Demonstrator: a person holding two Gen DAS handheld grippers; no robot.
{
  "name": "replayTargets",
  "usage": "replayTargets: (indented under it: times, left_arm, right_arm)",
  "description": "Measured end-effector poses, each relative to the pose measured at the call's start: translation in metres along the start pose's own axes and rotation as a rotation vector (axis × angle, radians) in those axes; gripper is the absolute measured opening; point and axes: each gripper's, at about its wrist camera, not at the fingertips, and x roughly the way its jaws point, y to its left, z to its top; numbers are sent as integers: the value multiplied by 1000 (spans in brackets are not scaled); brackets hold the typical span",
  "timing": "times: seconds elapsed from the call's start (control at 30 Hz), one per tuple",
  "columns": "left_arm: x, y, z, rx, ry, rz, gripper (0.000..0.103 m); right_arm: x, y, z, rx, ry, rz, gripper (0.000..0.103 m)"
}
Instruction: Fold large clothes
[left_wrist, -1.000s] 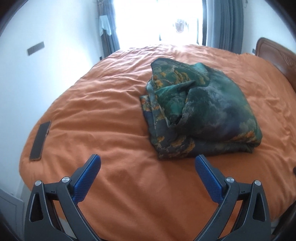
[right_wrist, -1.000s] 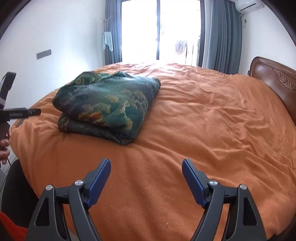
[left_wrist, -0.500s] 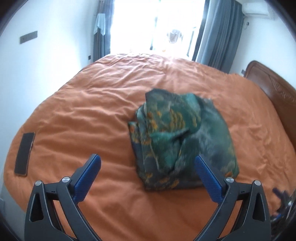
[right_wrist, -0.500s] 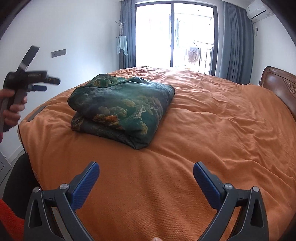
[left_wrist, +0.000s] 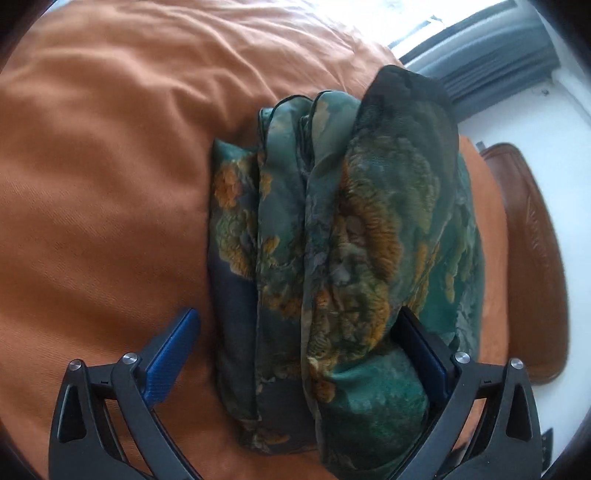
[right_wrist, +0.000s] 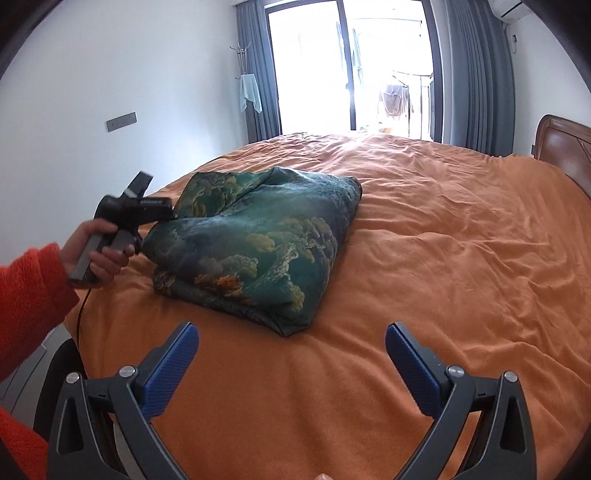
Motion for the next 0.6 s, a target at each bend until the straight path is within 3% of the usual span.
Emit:
replayTargets:
  times: [0.23, 0.47, 0.6]
  left_arm:
    - [3, -15, 0, 127, -11, 53, 103]
    - [17, -1, 8, 79, 59, -65, 103]
    - [24, -3, 7, 70, 75, -77, 103]
  right_arm:
    - [67, -48, 56, 105, 65, 32, 103]
    - [107, -51, 70, 240, 101, 178, 103]
    - [147, -60, 67, 260, 204, 212, 103]
